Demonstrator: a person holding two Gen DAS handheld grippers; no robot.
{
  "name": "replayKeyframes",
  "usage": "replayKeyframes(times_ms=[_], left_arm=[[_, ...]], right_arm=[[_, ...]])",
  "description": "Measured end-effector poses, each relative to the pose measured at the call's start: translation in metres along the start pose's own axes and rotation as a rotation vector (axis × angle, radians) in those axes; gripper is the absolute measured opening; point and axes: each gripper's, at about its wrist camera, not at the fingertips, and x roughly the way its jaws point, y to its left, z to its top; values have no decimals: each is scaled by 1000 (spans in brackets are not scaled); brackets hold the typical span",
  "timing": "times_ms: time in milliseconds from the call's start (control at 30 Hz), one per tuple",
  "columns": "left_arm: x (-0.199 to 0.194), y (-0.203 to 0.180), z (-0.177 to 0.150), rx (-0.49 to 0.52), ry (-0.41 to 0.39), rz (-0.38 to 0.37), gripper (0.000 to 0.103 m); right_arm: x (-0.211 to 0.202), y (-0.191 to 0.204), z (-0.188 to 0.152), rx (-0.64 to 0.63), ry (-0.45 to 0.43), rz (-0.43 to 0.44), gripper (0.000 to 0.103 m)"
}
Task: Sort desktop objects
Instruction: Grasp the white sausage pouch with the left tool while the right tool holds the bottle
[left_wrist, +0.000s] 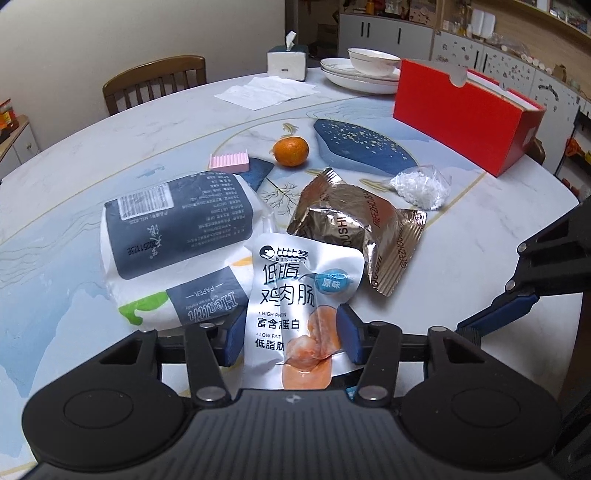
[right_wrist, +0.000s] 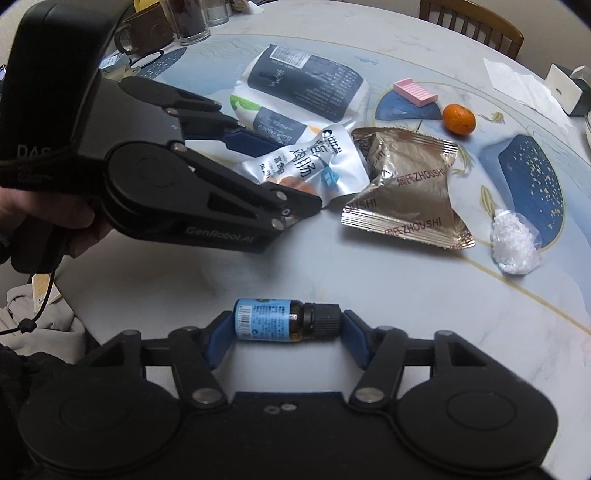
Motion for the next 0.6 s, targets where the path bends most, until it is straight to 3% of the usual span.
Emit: replayKeyframes(times_ms=[600], left_arm=[[-13, 7, -6, -94, -4, -33, 41]], right_arm=[[-15, -42, 3, 123, -18, -66, 61]])
